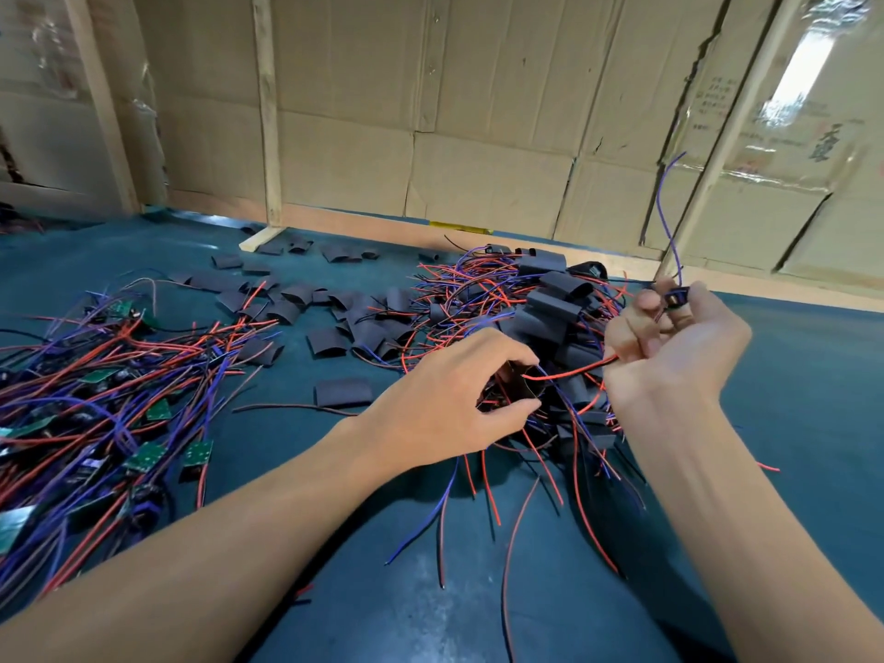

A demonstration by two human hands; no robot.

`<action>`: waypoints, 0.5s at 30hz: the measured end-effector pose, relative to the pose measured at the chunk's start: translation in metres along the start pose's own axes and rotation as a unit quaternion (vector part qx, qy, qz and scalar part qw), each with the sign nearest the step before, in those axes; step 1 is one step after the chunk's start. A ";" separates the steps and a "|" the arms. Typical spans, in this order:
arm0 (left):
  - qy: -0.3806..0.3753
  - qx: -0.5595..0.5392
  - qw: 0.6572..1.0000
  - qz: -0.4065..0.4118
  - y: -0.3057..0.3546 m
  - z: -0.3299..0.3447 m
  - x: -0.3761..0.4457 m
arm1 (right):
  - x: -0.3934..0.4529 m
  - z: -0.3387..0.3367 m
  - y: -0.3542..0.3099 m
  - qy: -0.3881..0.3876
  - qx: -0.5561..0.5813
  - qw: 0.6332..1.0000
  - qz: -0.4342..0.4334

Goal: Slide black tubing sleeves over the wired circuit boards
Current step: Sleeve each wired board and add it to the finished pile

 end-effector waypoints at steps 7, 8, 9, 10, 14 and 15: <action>0.032 0.015 0.999 0.023 0.012 -0.009 -0.001 | -0.007 0.013 0.011 -0.063 -0.022 0.998 -0.015; 0.040 0.027 0.999 0.024 0.013 -0.010 -0.001 | -0.009 0.018 0.016 -0.091 -0.028 0.995 -0.015; 0.048 0.047 0.997 0.021 0.015 -0.011 -0.001 | -0.012 0.024 0.021 -0.119 -0.037 0.992 -0.016; 0.059 0.074 0.995 0.018 0.016 -0.012 0.000 | -0.015 0.029 0.025 -0.146 -0.046 0.988 -0.016; 0.077 0.111 0.991 -0.001 0.013 -0.021 0.000 | -0.023 0.042 0.032 -0.208 -0.063 0.976 -0.021; 0.072 0.106 0.992 0.001 0.012 -0.021 -0.001 | -0.022 0.042 0.029 -0.211 -0.057 0.975 -0.028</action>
Point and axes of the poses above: each hand's wrist, its own x-axis towards the middle knuckle, its own z-axis out of the palm, y = z × x, the point moved 7 cm from there along x, towards the middle knuckle, and after that the axes turned 10 degrees about -y, right-handed, at the moved point
